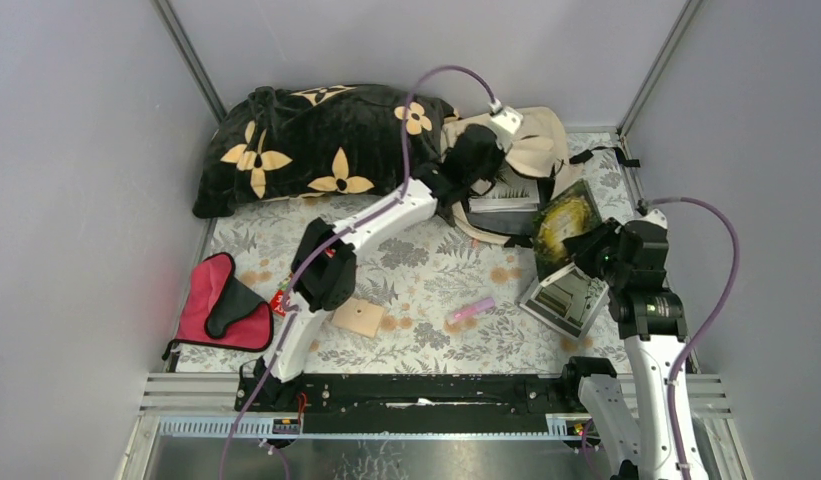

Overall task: Pack the student bag
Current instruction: Place the book in the student bag.

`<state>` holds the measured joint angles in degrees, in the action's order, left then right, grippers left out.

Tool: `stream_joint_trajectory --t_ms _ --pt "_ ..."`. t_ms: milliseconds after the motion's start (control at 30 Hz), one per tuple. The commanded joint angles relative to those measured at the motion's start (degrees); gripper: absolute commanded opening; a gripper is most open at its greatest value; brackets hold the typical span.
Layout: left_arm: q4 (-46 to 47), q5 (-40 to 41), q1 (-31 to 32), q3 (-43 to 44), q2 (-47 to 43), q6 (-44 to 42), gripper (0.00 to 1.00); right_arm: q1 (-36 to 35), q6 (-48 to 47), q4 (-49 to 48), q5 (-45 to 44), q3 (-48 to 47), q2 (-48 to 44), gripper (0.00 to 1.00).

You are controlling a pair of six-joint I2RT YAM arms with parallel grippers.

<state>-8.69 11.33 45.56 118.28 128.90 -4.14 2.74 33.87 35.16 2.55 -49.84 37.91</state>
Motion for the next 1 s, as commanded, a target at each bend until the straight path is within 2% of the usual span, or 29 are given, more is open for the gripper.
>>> stream_joint_trajectory --t_ms 0,133,267,400,500,633,833,967 --pt "6.86 -7.16 -2.66 2.06 -5.98 10.54 0.0 0.07 7.96 -13.7 12.85 5.12 -1.0 0.0" --pt "6.32 -9.78 -3.86 6.52 -4.25 12.47 0.0 -0.01 18.73 -30.59 20.93 15.5 -0.62 0.0" --pt "5.17 -10.69 -3.99 8.38 -3.72 12.55 0.0 0.0 25.03 -44.39 21.17 20.25 2.04 0.0" --pt "5.35 -11.07 -4.0 8.46 -3.83 12.58 0.0 -0.02 28.75 -48.36 23.1 18.91 9.22 0.0" --pt "5.36 -12.1 -4.01 8.58 -3.56 12.95 0.0 -0.02 33.28 -54.14 23.7 20.17 12.03 0.0" --pt "5.35 -13.07 -4.03 8.71 -3.31 13.57 0.0 -0.11 36.2 -57.31 25.18 19.63 14.34 0.0" --pt "4.87 -13.69 -3.99 10.02 -2.41 14.2 0.0 -3.24 36.69 -54.71 24.9 17.02 14.49 0.0" --pt "4.35 -13.79 -3.99 11.34 -1.8 14.49 0.0 -9.4 38.55 -54.85 22.43 18.71 13.28 0.0"
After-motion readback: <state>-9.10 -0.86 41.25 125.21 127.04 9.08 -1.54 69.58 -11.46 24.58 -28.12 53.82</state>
